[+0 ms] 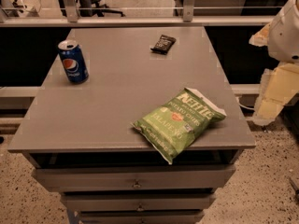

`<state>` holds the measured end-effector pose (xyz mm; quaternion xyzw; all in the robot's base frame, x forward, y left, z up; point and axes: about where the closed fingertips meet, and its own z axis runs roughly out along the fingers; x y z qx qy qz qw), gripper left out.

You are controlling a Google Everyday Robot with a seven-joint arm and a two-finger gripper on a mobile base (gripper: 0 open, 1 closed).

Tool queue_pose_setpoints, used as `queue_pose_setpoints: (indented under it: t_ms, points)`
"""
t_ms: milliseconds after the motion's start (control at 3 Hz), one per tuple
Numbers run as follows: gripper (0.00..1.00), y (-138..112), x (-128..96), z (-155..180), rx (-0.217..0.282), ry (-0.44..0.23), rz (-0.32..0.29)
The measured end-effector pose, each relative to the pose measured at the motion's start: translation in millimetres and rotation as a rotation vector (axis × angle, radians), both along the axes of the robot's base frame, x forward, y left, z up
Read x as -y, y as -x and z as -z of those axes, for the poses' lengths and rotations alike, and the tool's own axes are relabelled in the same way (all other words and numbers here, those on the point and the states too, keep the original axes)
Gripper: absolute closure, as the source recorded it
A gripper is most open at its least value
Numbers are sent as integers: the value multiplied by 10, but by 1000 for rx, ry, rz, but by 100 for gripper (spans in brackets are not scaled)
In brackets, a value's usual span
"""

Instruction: Pick pepsi can

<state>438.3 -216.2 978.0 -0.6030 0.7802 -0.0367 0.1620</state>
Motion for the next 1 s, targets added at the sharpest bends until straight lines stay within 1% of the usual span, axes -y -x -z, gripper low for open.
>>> queue_pose_setpoints:
  t_ms: [333,667,1000]
  points:
    - [0,0,0,0,0,0,0]
    - [0,-166,-218,67,17,-97,-22]
    - [0,-549,-816,215,37,-275,-74]
